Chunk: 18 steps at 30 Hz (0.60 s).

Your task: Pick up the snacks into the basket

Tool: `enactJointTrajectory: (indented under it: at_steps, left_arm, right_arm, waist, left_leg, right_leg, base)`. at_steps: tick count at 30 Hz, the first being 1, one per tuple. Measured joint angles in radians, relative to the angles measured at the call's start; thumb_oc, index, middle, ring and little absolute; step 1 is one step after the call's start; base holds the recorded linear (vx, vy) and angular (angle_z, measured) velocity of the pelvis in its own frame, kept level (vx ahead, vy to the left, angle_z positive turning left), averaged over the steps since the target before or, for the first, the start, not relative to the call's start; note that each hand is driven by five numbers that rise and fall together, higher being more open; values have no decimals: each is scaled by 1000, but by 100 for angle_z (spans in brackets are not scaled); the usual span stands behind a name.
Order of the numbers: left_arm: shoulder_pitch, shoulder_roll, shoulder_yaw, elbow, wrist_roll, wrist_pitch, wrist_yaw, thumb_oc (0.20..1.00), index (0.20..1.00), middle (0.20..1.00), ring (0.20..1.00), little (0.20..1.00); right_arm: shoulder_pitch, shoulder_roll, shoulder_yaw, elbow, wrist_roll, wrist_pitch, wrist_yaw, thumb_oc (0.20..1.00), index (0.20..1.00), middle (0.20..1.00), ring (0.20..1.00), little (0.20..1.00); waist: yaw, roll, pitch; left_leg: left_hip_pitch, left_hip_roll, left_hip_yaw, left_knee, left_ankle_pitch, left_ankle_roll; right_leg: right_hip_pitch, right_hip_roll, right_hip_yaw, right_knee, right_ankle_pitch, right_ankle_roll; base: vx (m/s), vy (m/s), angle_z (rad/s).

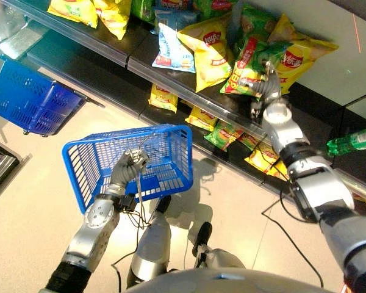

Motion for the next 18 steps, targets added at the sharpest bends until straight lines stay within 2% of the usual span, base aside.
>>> enactJointTrajectory:
  at_steps: [3,4,6,7,18]
  left_arm:
    - [-14,0,-21,-1,0,0,-1,200,200,200,200,200]
    - [-21,0,-29,-1,0,0,0,200,200,200,200,200]
    - [-36,0,-43,-2,0,0,0,200,200,200,200,200]
    - [-44,1,-54,-2,0,1,0,200,200,200,200,200]
    - [-48,29,-59,-2,0,3,5,200,200,200,200,200]
  right_arm:
    - [-58,-5,-1,81,20,11,-8,1000,1000,1000,1000,1000]
    - [-117,-1,-1,188,48,12,-7,1000,1000,1000,1000,1000]
    - [-167,-12,-6,277,90,22,-9,1000,1000,1000,1000,1000]
    - [-168,-27,-6,274,114,23,-10,1000,1000,1000,1000,1000]
    - [-186,-36,3,299,147,31,-12,1000,1000,1000,1000,1000]
  waist:
    - [10,-1,0]
    - [11,-1,1]
    - [15,-2,1]
    - [26,-4,3]
    - [37,-5,6]
  left_leg:
    - [-3,-2,-4,1,0,0]
    - [-13,-3,-6,10,-1,-1]
    - [-28,-2,-16,19,-2,-2]
    - [-36,-3,-23,22,-2,-3]
    - [-75,-28,-76,45,-2,-3]
  right_leg:
    - [0,-1,-7,0,0,0]
    - [-3,1,-14,0,0,0]
    - [-9,4,-24,0,-1,-1]
    - [-12,5,-28,0,-2,-2]
    - [-16,3,-80,0,-9,3]
  base:
    - [-5,8,5]
    - [16,-4,6]
    - [17,0,17]
    - [20,7,21]
    - [21,3,15]
